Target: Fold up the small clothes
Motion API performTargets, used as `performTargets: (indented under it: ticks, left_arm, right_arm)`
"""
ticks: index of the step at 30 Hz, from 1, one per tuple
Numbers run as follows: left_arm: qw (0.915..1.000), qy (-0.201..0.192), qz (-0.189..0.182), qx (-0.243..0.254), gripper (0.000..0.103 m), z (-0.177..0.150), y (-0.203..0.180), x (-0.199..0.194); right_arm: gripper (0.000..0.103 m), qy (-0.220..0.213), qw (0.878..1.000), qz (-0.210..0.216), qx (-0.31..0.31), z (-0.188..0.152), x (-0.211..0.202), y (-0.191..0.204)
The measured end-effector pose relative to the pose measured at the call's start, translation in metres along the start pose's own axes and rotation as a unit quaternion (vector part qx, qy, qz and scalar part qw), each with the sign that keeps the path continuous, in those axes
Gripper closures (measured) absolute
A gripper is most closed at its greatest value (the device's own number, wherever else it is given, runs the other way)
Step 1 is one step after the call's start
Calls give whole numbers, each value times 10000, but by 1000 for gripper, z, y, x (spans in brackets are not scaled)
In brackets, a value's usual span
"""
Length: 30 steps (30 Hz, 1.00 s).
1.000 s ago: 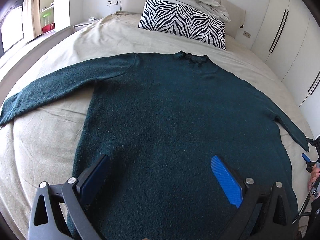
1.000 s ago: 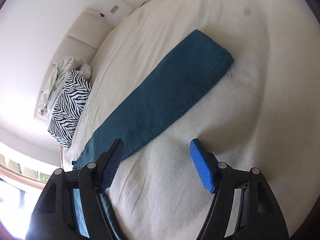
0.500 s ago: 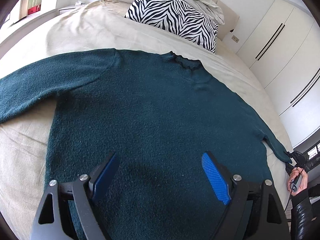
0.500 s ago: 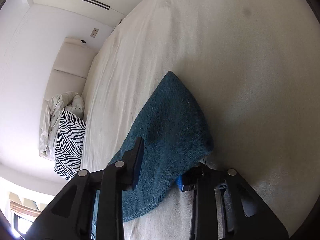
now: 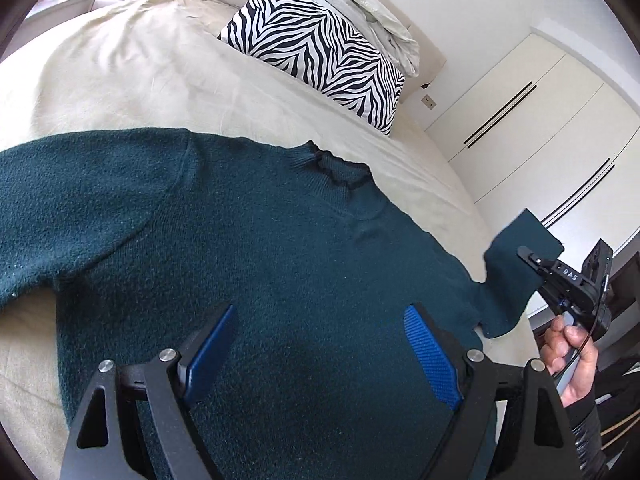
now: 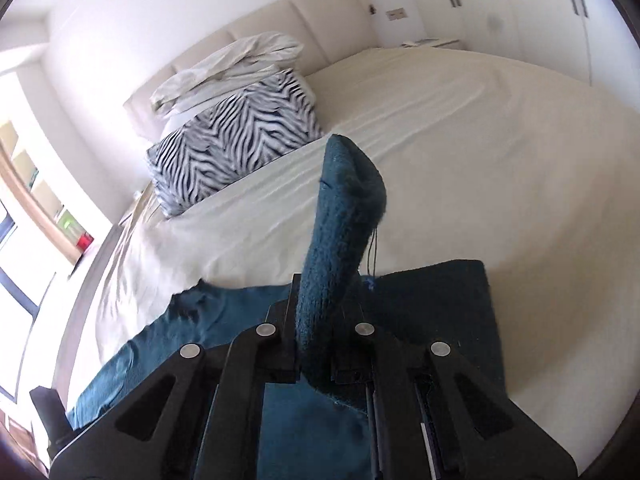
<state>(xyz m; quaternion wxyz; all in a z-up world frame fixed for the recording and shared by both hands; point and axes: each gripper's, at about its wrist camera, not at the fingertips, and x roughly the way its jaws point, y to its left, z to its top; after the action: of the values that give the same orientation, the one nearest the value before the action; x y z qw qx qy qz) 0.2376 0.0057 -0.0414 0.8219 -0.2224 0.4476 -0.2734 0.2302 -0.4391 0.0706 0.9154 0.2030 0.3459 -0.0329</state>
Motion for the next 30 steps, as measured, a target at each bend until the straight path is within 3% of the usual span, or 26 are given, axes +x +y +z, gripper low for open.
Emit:
performTargets:
  ticks: [2, 4, 8, 12, 13, 18, 21, 23, 24, 26, 27, 30]
  left_arm:
    - [9994, 17, -286, -211, 16, 0, 7, 0]
    - [9982, 50, -492, -329, 16, -1, 13, 0]
    - [9943, 76, -839, -652, 16, 2, 22, 3]
    - [9903, 200, -1062, -874, 11, 4, 24, 9]
    - [9899, 236, -1088, -875, 10, 4, 22, 10]
    - [9866, 438, -1246, -960, 11, 0, 11, 22]
    - [9888, 539, -1061, -896, 12, 2, 1, 35]
    - [9896, 803, -851, -836, 34, 3, -4, 53]
    - [9892, 966, -729, -827, 50, 2, -6, 63]
    - [9915, 1039, -402, -670, 69, 0, -10, 75]
    - [9923, 1045, -245, -624, 85, 1, -11, 77]
    - [9936, 930, -244, -587, 93, 6, -11, 70]
  right_arm:
    - [95, 369, 9975, 217, -566, -24, 36, 71]
    - [95, 667, 9917, 152, -1088, -61, 68, 124]
    - [90, 1245, 9813, 93, -1466, -131, 107, 184]
    - [47, 1166, 9814, 481, -1447, -168, 95, 183]
    - [42, 1125, 9826, 519, -1387, -171, 87, 179]
    - [42, 1140, 9872, 765, -814, -183, 36, 141]
    - [42, 1164, 9881, 1003, -113, -193, 9, 103]
    - [42, 1143, 9878, 1003, 324, -198, -2, 76]
    - [42, 1120, 9864, 1058, 569, -199, -6, 62]
    - [42, 1025, 9806, 1236, 1123, -200, -12, 33]
    - [42, 968, 9769, 1290, 1406, -199, -15, 20]
    - [42, 784, 9642, 1427, 2091, -197, -24, -17]
